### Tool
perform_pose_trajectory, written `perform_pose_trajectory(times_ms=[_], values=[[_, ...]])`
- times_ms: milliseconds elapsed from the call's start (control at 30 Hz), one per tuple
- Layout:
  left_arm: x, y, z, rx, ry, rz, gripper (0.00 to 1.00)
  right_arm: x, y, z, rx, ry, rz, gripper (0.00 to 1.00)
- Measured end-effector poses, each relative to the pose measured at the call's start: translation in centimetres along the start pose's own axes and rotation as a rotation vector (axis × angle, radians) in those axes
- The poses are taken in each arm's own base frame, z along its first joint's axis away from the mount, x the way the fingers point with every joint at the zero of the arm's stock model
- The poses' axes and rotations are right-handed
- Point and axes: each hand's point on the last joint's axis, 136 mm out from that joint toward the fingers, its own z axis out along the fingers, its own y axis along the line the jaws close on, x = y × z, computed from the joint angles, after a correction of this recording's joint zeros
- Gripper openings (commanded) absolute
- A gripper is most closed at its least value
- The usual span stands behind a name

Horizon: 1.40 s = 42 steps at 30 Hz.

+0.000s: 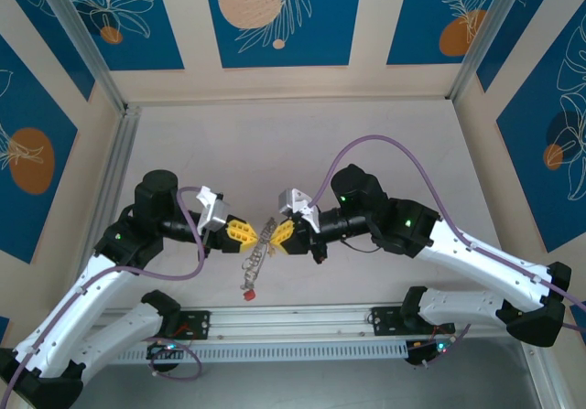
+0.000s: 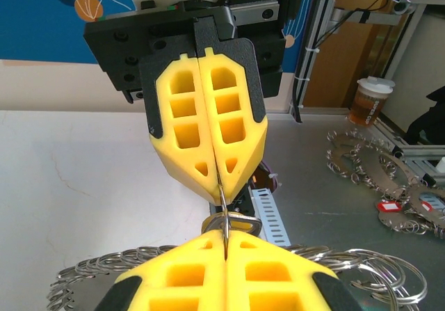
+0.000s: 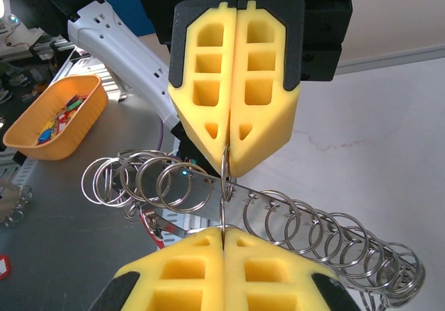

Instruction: Put the keys on the keyring

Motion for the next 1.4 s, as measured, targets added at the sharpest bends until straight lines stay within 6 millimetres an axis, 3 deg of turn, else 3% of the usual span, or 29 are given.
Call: perform_pose_trajectory(times_ms=[400,833,1400], values=[[-0.1,0.0,0.0,-0.002,-0.002,0.004,0.00,-0.3,-0.2,0.0,0.009,-0.010,-0.006,0.00],[0.0,0.4,0.0,-0.022,0.003,0.005,0.00,-0.3,-1.6,0.0,0.121,-0.008,-0.013,0.00],[0.0,0.6,-0.1,-0.033,0.005,0.005,0.00,-0.1,-1.5,-0.5,0.157,-0.023,-0.028,0.00]])
